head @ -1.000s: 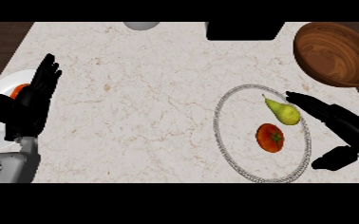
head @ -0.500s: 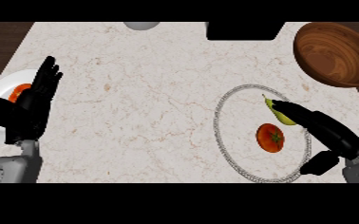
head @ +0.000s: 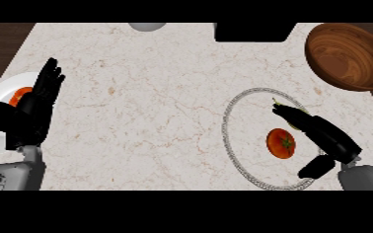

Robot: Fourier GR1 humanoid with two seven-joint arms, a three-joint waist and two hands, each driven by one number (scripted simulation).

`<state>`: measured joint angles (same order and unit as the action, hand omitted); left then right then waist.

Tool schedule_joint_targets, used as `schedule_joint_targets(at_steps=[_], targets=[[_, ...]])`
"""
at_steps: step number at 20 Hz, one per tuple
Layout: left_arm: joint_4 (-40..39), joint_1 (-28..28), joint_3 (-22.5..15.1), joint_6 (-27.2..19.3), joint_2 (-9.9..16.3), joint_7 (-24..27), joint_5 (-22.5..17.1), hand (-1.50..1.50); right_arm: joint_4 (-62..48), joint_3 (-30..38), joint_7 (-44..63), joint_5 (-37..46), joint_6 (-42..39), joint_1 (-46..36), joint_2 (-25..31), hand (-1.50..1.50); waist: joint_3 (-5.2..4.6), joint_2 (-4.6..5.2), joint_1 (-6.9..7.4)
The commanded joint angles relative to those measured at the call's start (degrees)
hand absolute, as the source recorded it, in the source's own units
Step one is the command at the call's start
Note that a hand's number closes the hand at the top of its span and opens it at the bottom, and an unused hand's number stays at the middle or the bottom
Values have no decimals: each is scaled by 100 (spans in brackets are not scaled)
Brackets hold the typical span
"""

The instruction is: Pick the tomato from the placemat and place it in the bowl

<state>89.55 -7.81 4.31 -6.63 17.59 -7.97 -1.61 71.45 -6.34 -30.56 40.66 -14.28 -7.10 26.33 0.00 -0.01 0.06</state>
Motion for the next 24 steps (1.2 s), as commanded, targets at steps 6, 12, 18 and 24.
schedule_joint_targets(at_steps=[6,12,18,24], targets=[[-14,-52,-67,5,-277,66,327,0,-881,-254,-573,593,196,-346,-373,150,3,6,15],[-193,-55,261,332,-242,161,239,0,-448,107,-413,393,-403,-613,-511,150,0,-1,-1],[-168,-132,232,236,-266,140,398,0,-1205,315,288,663,240,-1156,-983,150,1,10,26],[28,-55,63,343,-389,48,277,0,-1957,740,3578,1511,135,-2510,-1020,150,-10,53,297]])
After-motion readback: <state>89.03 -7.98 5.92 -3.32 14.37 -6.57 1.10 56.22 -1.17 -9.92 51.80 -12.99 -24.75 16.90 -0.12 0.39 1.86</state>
